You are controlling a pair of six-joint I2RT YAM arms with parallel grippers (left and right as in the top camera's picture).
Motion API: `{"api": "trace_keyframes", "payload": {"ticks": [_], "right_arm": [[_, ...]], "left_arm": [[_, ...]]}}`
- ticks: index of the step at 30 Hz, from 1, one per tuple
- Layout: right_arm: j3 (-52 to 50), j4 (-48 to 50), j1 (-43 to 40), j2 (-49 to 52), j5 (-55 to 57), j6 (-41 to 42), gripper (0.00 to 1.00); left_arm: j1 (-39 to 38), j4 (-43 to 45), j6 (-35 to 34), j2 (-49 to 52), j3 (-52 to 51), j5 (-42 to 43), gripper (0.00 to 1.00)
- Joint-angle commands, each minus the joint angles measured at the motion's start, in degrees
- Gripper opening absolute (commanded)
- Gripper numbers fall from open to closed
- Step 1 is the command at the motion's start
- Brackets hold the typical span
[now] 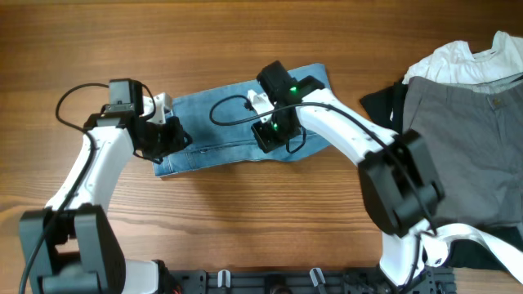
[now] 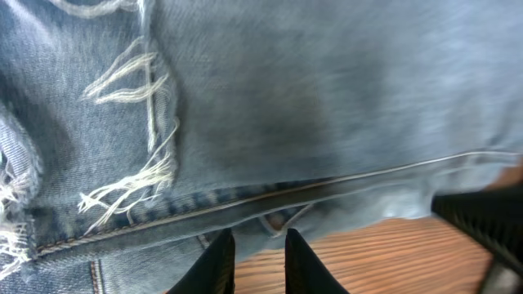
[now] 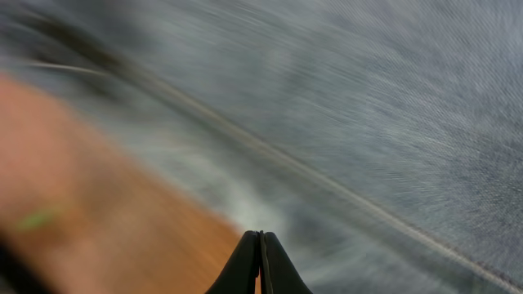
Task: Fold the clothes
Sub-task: 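Grasp both ends of the folded jeans with left and right grippers, then lift the left end with the left gripper and fold it toward the right gripper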
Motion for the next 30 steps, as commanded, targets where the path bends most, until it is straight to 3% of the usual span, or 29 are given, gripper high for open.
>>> {"api": "trace_keyframes", "payload": {"ticks": [1,6,10,14,17,19,21,25,30], "right_arm": [[-0.7,0.1,-3.9,6.1,6.5,3.4,0.04],[-0.7,-3.1,-9.5,7.4,5.1,3.6,0.04],[-0.7,-6.4,-12.3,4.8,-2.9,-1.1,0.04],[-0.7,-6.8,-12.8,0.2,-3.3,-1.4,0.05],[-0.7,-4.8,-12.8,-3.6,-3.2,-1.4,0.06],[-0.7,-2.6,-12.8,-5.0,-3.2,-0.3,0.06],[-0.7,0.3,-12.8,-5.1,-2.7,2.4,0.06],[-0.7,5.2,-12.7,-3.5,-3.8,8.3,0.04],[-0.8,8.6,-11.3,-1.7,-10.4,9.6,0.04]], "left_arm": [[-0.1,-0.7,1.4,4.0,-0.6,-5.7,0.19],[0.0,-0.4,1.2,8.1,-0.6,-10.5,0.19],[1.6,-0.9,1.2,7.9,0.2,-10.7,0.19],[5.7,-7.1,1.2,5.3,6.9,-5.3,0.29],[8.6,-10.2,1.3,2.9,11.4,-2.2,0.47],[9.9,-9.8,1.3,1.7,12.0,-0.5,0.67],[10.9,-9.7,1.4,1.5,11.9,-0.6,0.79],[11.5,-9.7,1.4,3.6,10.5,-0.5,0.82],[11.5,-8.0,1.4,8.0,7.7,4.2,0.86]]}}
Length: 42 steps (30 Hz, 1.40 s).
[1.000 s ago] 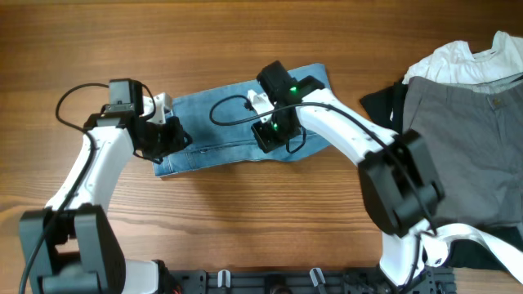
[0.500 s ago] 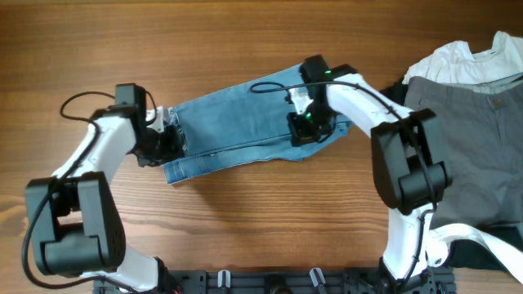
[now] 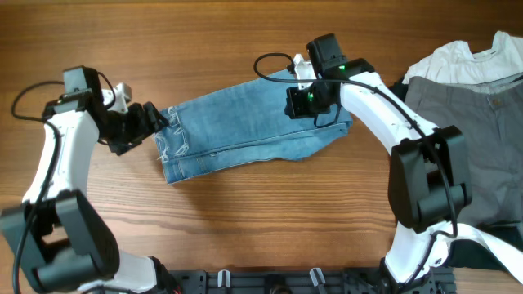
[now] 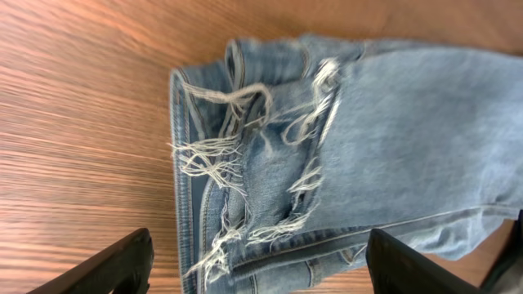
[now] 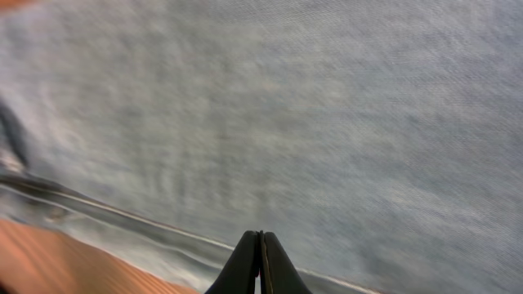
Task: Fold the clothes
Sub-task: 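Lift the left end with the left gripper and fold it toward the right gripper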
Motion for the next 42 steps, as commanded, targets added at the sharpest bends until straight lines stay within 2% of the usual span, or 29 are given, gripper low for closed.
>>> {"api": "trace_keyframes", "payload": {"ticks": [1,8,14,21,31,34,37,38,42], "right_arm": [[-0.2,1.8,1.9,2.8,-5.9,3.0,0.04],[-0.2,3.6,6.2,4.9,-10.4,1.2,0.04],[-0.2,6.0,9.4,6.7,-8.6,8.8,0.04],[-0.2,7.8,11.9,10.7,-8.8,12.0,0.04],[-0.2,7.9,12.7,12.4,-8.8,12.1,0.04],[-0.2,8.0,12.7,12.4,-8.8,12.1,0.04],[-0.2,7.9,12.7,12.4,-8.8,12.1,0.04],[-0.2,7.9,12.7,12.4,-8.8,12.1,0.04],[-0.2,7.9,12.7,12.4,-8.8,12.1,0.04]], "left_arm": [[0.3,1.2,0.5,4.6,-3.0,5.4,0.86],[0.2,2.6,0.7,11.0,-5.4,5.6,0.86],[0.2,5.8,0.8,12.7,-6.4,1.3,0.9],[-1.4,9.6,0.7,13.1,-7.9,1.6,0.79],[-4.3,18.6,0.7,13.1,-15.0,1.3,0.57],[-4.3,19.5,0.7,13.1,-15.5,1.6,0.44],[-4.4,21.0,0.8,13.1,-15.5,4.9,0.37],[-4.4,21.5,0.8,13.1,-15.5,5.9,0.33],[-4.3,21.4,0.8,13.0,-15.3,7.3,0.04]]}}
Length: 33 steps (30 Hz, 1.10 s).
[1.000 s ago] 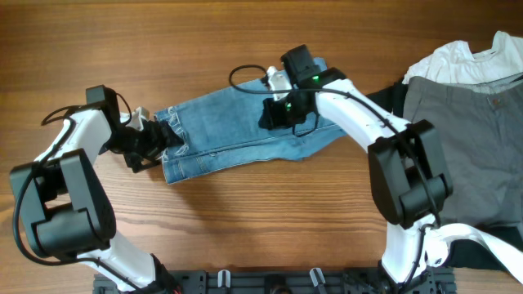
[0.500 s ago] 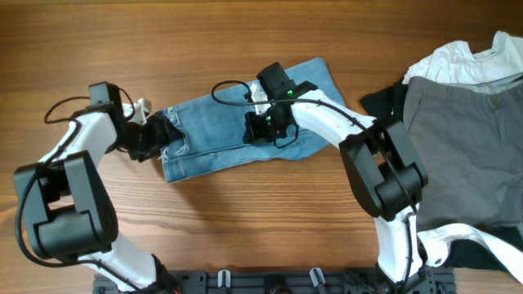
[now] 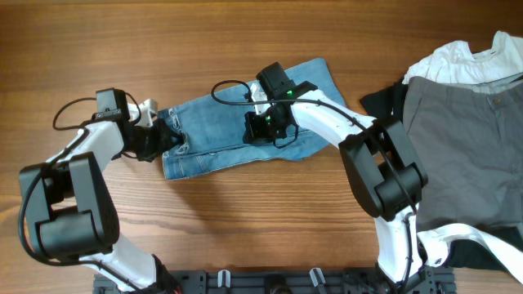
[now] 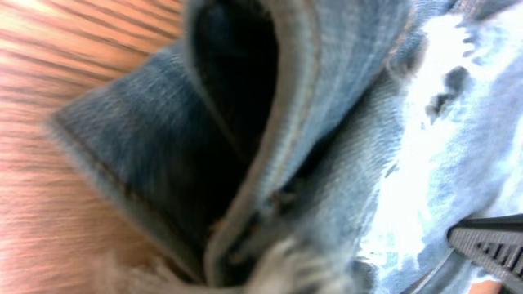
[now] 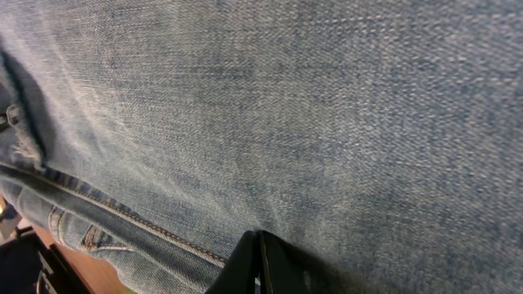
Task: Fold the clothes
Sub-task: 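Lift the left end with the left gripper and fold it toward the right gripper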
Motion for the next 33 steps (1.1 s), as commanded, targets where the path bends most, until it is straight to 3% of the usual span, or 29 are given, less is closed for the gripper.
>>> {"api": "trace_keyframes", "payload": {"ticks": [1,5,7,12,17,20,24,29,33], "right_arm": [[-0.2,-0.2,0.9,2.2,-0.9,0.4,0.04],[-0.2,-1.8,0.8,1.7,-2.6,0.1,0.04],[-0.2,-3.3,0.4,0.3,-2.6,-2.1,0.05],[-0.1,-5.6,-1.3,-6.7,0.2,-6.2,0.06],[-0.1,-5.9,-3.2,-13.7,1.3,-5.6,0.06],[-0.1,-5.4,-3.3,-15.2,1.3,-5.7,0.08],[-0.2,-5.3,-3.3,-14.3,4.7,-4.5,0.08],[-0.2,-6.8,-3.4,-11.8,18.6,4.2,0.08],[-0.2,-8.7,-3.9,-8.1,21.2,10.1,0.08]], "left_arm": [[-1.0,-1.7,0.4,3.7,-2.6,0.3,0.04],[1.2,-9.7,0.3,3.3,0.7,-2.4,0.04],[3.3,-18.4,0.3,2.5,5.0,-7.6,0.04],[8.2,-38.7,0.3,-0.1,18.9,-17.7,0.04],[9.8,-53.0,0.4,-1.2,34.8,-19.3,0.04],[7.8,-56.6,0.3,-1.2,41.6,-19.2,0.04],[2.6,-55.8,-0.1,-1.2,42.9,-19.1,0.04],[-5.8,-53.8,-0.3,-1.3,42.9,-19.7,0.04],[-9.7,-53.4,-0.5,-1.3,43.0,-19.7,0.04]]}}
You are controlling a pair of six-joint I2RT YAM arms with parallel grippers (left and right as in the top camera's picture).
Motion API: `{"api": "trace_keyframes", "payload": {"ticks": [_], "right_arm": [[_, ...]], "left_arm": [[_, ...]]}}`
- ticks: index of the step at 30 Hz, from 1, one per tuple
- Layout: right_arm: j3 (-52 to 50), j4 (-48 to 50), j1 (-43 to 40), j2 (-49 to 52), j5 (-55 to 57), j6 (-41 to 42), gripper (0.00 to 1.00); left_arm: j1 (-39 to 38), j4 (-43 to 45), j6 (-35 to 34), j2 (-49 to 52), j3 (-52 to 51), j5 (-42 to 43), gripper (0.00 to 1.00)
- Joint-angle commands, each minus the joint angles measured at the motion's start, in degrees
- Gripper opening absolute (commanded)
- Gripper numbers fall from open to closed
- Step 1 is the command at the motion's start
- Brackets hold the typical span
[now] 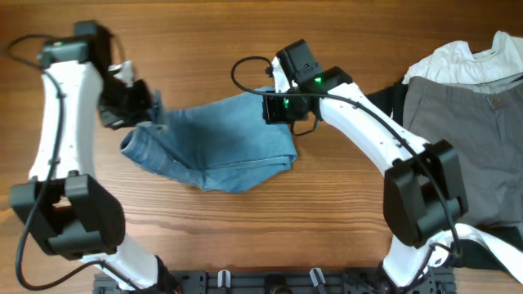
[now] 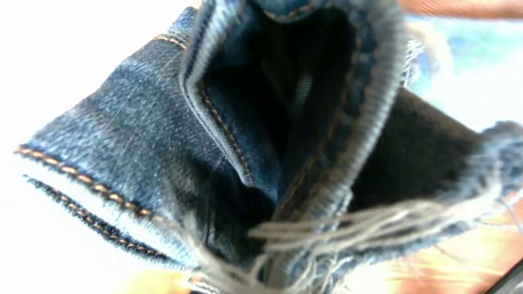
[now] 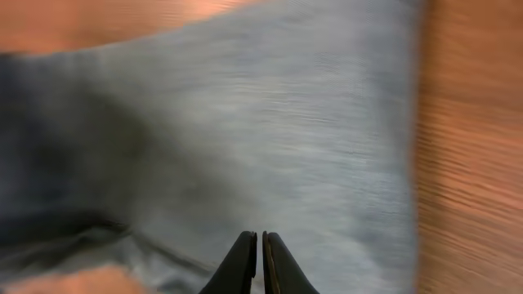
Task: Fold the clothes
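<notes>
The blue denim shorts (image 1: 216, 147) lie crumpled mid-table. Their frayed left end is lifted off the wood by my left gripper (image 1: 149, 110), which is shut on it. In the left wrist view the dark inside of the hem (image 2: 245, 122) and its loose threads fill the frame and hide the fingers. My right gripper (image 1: 276, 108) sits on the shorts' upper right corner. Its black fingertips (image 3: 260, 238) are together over flat denim (image 3: 270, 122), with nothing visibly held between them.
At the right edge lies a pile of clothes: grey trousers (image 1: 466, 139), a white garment (image 1: 466, 59) behind them, and a black one (image 1: 377, 102) nearest the right arm. Bare wooden table (image 1: 245, 33) surrounds the shorts.
My left gripper was low at the frayed hem of the flat-lying shorts; now it is higher and farther back, with the hem lifted. The shorts have bunched up. The right gripper has shifted slightly right and back.
Both grippers first rested on the flat shorts. Then the left one stood open just left of the frayed hem, with the right at the far right end. Later the left was at the hem and the right mid-cloth. Now the hem is held up.
</notes>
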Motion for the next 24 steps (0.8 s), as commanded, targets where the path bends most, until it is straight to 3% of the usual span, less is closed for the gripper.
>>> {"api": "trace_keyframes", "payload": {"ticks": [1,12,20,24], "right_arm": [[-0.2,-1.5,-0.6,5.7,7.0,8.4,0.08],[-0.2,-3.0,-1.5,16.3,-0.9,11.4,0.07],[-0.2,-2.8,-1.5,16.3,-1.2,11.3,0.07],[-0.2,-2.8,-1.5,16.3,-1.2,11.1,0.08]], "left_arm": [[-4.1,0.0,-0.6,-1.1,1.0,0.7,0.04],[-7.3,-1.9,-3.4,-1.2,6.5,2.1,0.04],[-14.6,4.9,-9.7,0.0,6.9,4.4,0.04],[-19.9,7.7,-13.3,1.5,6.9,1.2,0.04]]}}
